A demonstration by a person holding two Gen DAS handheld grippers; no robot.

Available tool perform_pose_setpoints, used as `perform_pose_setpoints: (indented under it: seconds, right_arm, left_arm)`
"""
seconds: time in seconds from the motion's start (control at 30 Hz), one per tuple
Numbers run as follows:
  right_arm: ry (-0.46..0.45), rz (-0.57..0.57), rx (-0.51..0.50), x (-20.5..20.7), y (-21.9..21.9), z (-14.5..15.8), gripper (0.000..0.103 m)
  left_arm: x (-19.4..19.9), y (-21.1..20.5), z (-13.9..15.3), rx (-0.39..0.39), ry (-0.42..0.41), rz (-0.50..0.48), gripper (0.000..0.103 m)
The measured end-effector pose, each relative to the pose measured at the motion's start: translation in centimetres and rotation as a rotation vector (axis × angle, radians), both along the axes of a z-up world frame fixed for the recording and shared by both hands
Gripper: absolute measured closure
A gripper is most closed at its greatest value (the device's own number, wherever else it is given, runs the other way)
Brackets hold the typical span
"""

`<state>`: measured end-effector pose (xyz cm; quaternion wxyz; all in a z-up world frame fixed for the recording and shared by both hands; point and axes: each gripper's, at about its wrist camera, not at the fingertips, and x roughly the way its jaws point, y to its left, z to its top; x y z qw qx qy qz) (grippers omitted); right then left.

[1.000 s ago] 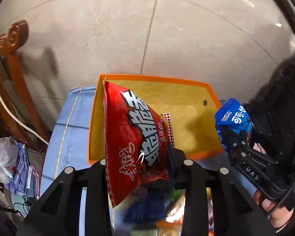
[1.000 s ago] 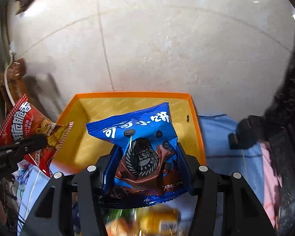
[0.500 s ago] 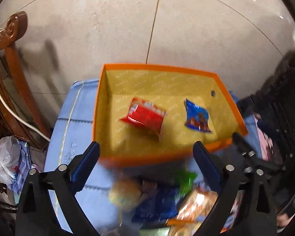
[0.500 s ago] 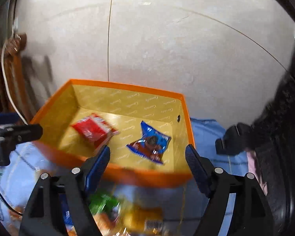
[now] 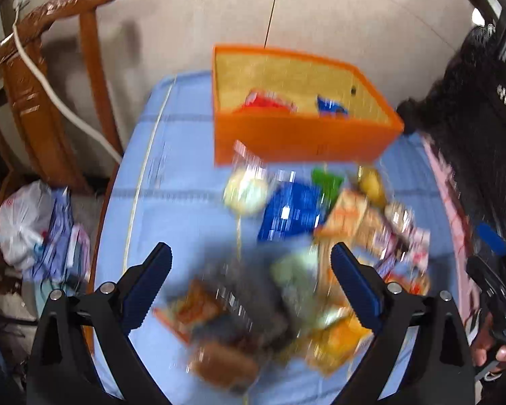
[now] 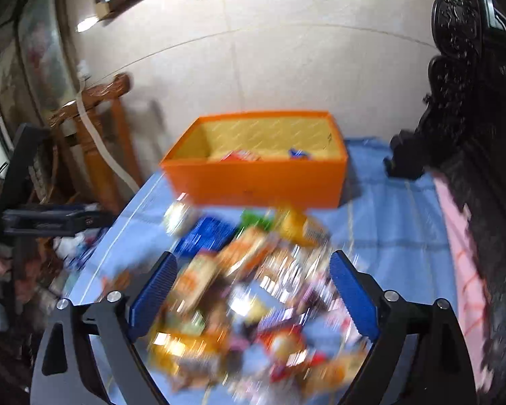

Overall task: Organize snacks
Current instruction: 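Move both tools back over the snack pile, then grasp the clear drink bottle with the left tool while the right tool grasps the white candy bag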

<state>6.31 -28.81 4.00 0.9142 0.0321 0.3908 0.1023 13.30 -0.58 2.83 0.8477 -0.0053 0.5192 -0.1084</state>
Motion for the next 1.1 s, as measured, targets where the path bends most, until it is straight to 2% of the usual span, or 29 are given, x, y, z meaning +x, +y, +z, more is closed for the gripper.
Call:
perform_pose_setpoints:
  seconds: [0.17,0.33,0.43,0.53,0.57,0.6,0.63,0.67,0.73,0.9,1.03,1.07,1.1]
  right_arm:
    - [0.100,0.011,-0.079,-4.9,1.3,-3.9,0.008]
    - [0.168,-0.074,-0.027,-6.2,0.1,-5.7,0.008]
    - [0.153,-0.086,-0.041,-6.7,-0.3,-5.5,0.008]
    - [0.152,-0.093,-0.035,-6.8,-0.7,-5.4,0.008]
    - [0.155,-0.094,-0.030,-6.9,-0.8,-5.4,0.008]
    - [0.157,-0.095,-0.031,-7.0,-0.9,-5.4,0.008]
    - [0.159,-0.094,-0.031,-7.0,-0.9,-5.4,0.008]
    - [0.160,-0.090,-0.031,-7.1,-0.9,-5.5,0.008]
    - [0.161,-0.084,-0.038,-7.1,-0.9,-5.5,0.008]
    - [0.168,-0.085,-0.035,-6.8,-1.3,-5.6,0.008]
    - [0.178,-0.081,-0.033,-6.4,-1.4,-6.0,0.008]
    - [0.179,-0.078,-0.036,-6.3,-1.3,-6.0,0.008]
    - [0.181,-0.077,-0.044,-6.1,-1.3,-6.1,0.008]
  left_arm:
    - [-3.5,-0.1,-4.6,0.024,0.151,0.024,0.010]
    - [-3.7,-0.5,-9.0,0.017,0.276,0.137,0.010]
    - [-3.4,-1.1,-9.4,0.030,0.268,0.165,0.010]
    - [-3.0,-2.0,-9.9,0.054,0.269,0.155,0.010]
    - [-2.7,-2.1,-10.0,0.066,0.268,0.162,0.013]
    - [-2.5,-2.3,-10.3,0.077,0.269,0.166,0.027]
    - [-2.3,-2.5,-10.7,0.085,0.282,0.160,0.037]
    - [-1.9,-2.4,-11.4,0.067,0.326,0.151,0.053]
    - [-1.5,-2.0,-12.4,0.009,0.371,0.181,0.053]
    - [-0.9,-2.2,-13.0,0.041,0.373,0.208,0.043]
    - [-0.1,-2.1,-13.6,0.042,0.384,0.239,0.041]
    - [0.2,-2.0,-13.7,0.046,0.385,0.244,0.042]
    - [0.3,-2.0,-13.7,0.049,0.383,0.246,0.057]
